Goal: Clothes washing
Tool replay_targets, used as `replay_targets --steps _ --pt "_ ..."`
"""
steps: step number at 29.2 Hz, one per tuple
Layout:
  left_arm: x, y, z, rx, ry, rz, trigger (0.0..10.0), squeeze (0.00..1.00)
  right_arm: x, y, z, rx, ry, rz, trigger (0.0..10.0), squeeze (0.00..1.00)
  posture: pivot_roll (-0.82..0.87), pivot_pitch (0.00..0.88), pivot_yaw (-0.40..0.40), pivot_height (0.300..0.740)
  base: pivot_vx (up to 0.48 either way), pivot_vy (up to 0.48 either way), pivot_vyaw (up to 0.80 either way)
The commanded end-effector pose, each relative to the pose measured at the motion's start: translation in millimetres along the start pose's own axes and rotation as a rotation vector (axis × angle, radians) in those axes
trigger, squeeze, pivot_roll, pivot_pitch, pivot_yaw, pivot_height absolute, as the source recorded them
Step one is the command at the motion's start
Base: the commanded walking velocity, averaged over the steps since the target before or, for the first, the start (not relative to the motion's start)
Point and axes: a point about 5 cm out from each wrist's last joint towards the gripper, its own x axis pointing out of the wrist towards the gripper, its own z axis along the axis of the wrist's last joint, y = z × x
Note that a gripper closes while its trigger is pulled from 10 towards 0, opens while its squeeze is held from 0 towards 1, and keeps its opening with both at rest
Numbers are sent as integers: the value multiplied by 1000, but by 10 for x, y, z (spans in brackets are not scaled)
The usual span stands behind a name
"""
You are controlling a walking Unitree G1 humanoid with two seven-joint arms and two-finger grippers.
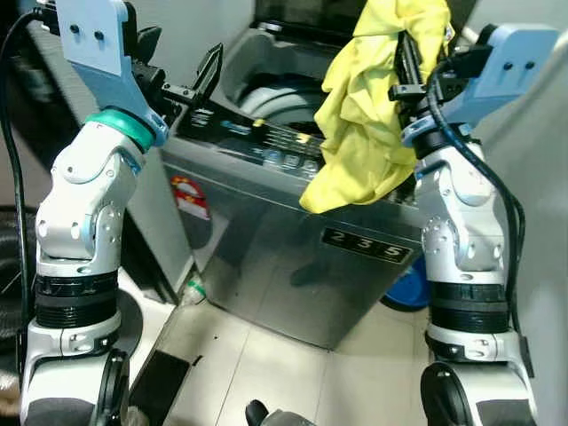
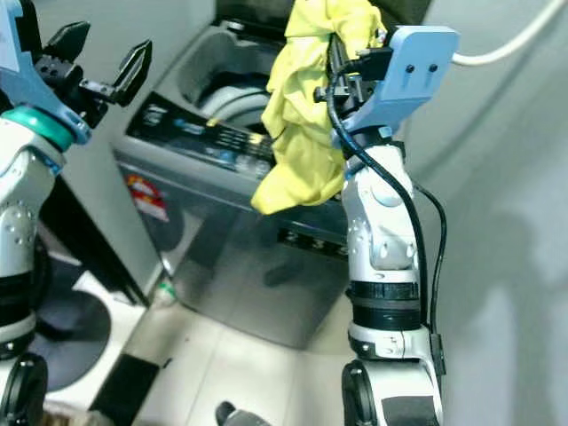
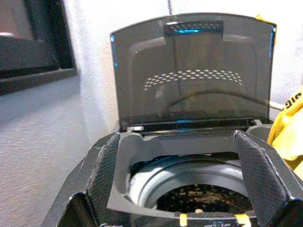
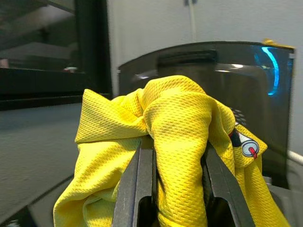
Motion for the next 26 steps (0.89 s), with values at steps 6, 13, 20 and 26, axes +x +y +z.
replay_targets --steps 6,13,20,26 --pt "-8 6 -6 -2 2 0 10000 0 10 22 48 12 -25 2 10000 0 62 42 40 740 0 0 -800" --pt "-6 8 -6 1 3 2 10000 0 11 22 57 8 -37 -3 10000 0 62 42 40 740 0 0 -571" --pt "-2 10 -4 1 5 2 10000 0 9 10 49 20 -27 -12 10000 0 63 47 43 740 0 0 -558" --pt "-3 9 -7 -1 6 2 10000 0 9 8 50 16 -26 -10 10000 0 62 49 41 740 0 0 -785"
